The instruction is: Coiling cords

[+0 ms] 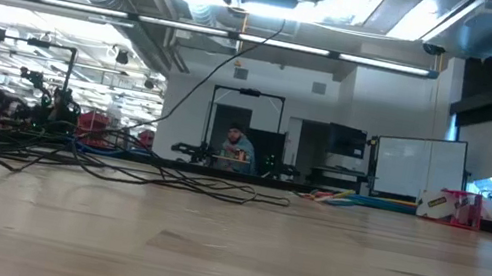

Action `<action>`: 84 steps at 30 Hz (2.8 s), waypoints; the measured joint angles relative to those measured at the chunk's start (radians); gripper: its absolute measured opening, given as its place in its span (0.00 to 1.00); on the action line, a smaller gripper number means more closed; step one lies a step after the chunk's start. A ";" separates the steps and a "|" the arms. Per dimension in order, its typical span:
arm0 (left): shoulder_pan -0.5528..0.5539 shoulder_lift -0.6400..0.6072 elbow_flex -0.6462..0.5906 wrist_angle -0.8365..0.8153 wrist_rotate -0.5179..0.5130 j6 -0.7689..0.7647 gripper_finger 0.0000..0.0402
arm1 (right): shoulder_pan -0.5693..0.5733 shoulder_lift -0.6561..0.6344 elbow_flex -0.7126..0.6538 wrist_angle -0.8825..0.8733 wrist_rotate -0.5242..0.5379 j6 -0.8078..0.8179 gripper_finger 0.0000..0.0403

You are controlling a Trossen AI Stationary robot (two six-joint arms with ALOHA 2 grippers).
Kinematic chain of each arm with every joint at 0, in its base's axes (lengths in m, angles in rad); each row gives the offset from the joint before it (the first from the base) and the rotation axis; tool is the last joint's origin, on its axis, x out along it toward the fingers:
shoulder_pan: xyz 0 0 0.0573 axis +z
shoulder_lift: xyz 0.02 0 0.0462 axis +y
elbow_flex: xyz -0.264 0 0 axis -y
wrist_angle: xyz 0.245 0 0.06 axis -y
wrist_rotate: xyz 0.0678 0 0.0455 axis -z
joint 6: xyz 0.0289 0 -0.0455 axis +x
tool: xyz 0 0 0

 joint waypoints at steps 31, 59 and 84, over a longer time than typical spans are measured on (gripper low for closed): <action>0.027 0.050 -0.005 -0.021 0.034 -0.010 0.20 | 0.000 -0.003 0.012 0.019 -0.006 -0.003 0.01; 0.102 0.044 -0.003 -0.237 -0.213 -0.030 0.01 | 0.000 -0.002 0.011 -0.137 -0.068 0.019 0.01; -0.034 -0.114 -0.003 -0.297 -0.099 -0.002 0.00 | 0.001 -0.001 -0.139 -0.378 0.191 -0.013 0.01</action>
